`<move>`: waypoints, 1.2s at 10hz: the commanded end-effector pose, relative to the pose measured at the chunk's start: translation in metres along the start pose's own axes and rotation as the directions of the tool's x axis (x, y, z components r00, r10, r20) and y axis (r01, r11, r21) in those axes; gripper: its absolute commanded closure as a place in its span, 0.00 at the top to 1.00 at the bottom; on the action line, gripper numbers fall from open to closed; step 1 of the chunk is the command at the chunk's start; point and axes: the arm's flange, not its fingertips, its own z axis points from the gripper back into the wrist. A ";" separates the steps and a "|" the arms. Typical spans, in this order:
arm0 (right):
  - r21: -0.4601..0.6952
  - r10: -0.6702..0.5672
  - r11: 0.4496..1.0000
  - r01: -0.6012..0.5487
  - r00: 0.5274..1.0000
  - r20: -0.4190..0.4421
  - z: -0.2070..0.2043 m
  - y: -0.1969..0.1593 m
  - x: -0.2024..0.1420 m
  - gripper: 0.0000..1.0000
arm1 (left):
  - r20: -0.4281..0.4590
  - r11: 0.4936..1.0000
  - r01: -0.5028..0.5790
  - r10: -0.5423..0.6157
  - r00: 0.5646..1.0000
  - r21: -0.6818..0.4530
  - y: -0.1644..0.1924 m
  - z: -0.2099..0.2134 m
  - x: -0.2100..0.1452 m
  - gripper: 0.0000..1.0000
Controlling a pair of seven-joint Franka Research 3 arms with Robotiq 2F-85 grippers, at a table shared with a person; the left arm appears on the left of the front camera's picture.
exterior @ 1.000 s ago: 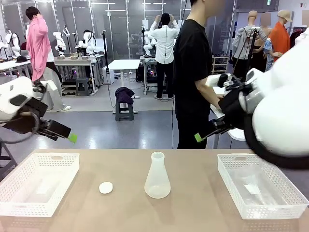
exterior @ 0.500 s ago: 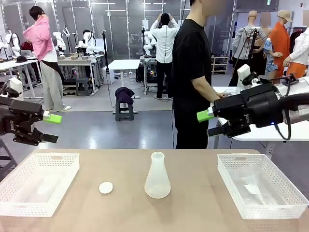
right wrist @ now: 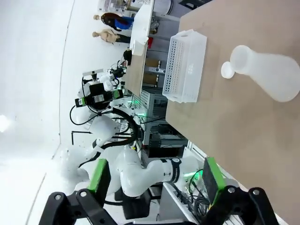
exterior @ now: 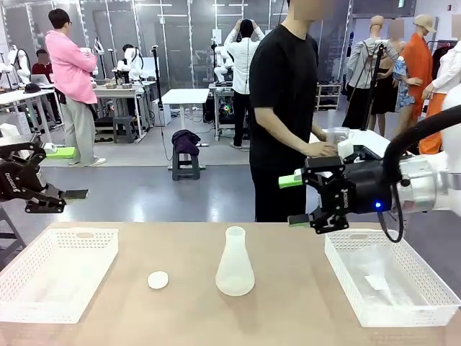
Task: Prepare the solutions needed for the experiment.
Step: Pick up the Plastic Funnel and insert it into the Big flask.
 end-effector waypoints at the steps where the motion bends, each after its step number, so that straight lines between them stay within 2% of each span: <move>1: 0.021 0.025 0.999 -0.025 0.999 0.022 0.002 0.006 0.004 1.00 | -0.041 1.000 0.020 -0.021 0.999 -0.021 0.010 -0.008 -0.006 1.00; 4: 0.093 0.021 0.995 -0.024 0.999 0.031 0.007 0.003 0.006 1.00 | -0.076 0.999 0.015 -0.018 0.997 -0.047 0.015 -0.018 -0.005 1.00; 7: 0.102 0.027 0.994 -0.029 0.999 0.025 0.006 0.005 0.008 1.00 | -0.053 0.999 0.002 -0.004 0.999 -0.040 0.012 -0.027 0.000 1.00; 8: 0.080 -0.007 0.997 0.006 1.000 0.020 0.011 0.007 0.007 1.00 | -0.076 1.000 -0.008 0.006 0.997 -0.026 0.016 -0.020 -0.008 1.00; 12: 0.080 -0.007 0.997 0.006 1.000 0.020 0.011 0.007 0.007 1.00 | -0.076 1.000 -0.008 0.006 0.997 -0.026 0.016 -0.020 -0.008 1.00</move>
